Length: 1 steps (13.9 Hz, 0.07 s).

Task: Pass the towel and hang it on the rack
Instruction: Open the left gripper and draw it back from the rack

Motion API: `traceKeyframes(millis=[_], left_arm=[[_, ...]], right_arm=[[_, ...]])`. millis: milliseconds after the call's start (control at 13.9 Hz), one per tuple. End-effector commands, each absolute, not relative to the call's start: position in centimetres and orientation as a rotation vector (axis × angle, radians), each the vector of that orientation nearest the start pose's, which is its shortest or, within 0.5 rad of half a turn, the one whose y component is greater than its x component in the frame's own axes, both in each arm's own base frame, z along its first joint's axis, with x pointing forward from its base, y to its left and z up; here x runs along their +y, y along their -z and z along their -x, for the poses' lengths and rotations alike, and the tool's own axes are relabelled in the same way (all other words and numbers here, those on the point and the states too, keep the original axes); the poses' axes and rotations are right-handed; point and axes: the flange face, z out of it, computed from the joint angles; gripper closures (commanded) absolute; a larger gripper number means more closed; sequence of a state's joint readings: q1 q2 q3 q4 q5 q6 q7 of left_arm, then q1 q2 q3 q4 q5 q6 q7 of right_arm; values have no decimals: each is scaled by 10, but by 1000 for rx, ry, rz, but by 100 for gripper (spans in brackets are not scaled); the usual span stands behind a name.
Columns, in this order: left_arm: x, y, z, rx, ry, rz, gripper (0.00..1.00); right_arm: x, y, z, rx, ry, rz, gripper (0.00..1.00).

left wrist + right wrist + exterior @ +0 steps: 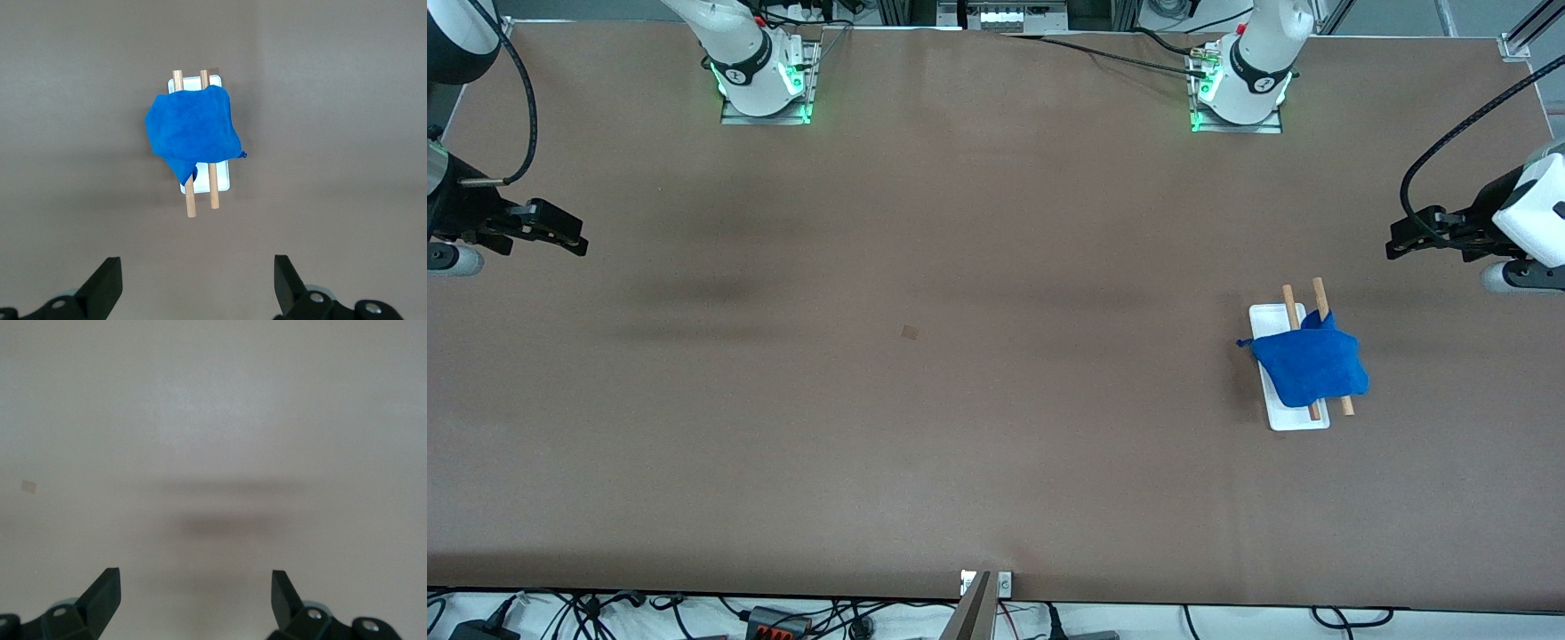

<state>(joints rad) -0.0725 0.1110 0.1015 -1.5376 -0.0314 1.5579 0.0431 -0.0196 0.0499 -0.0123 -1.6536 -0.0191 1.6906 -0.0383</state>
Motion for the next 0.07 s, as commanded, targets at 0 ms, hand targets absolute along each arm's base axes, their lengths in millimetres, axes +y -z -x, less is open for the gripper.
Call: traceKeyframes(millis=[0], left_arm=[[9, -581, -578, 29, -144, 3133, 0]], right_arm=[[-16, -573, -578, -21, -11, 3175, 0]])
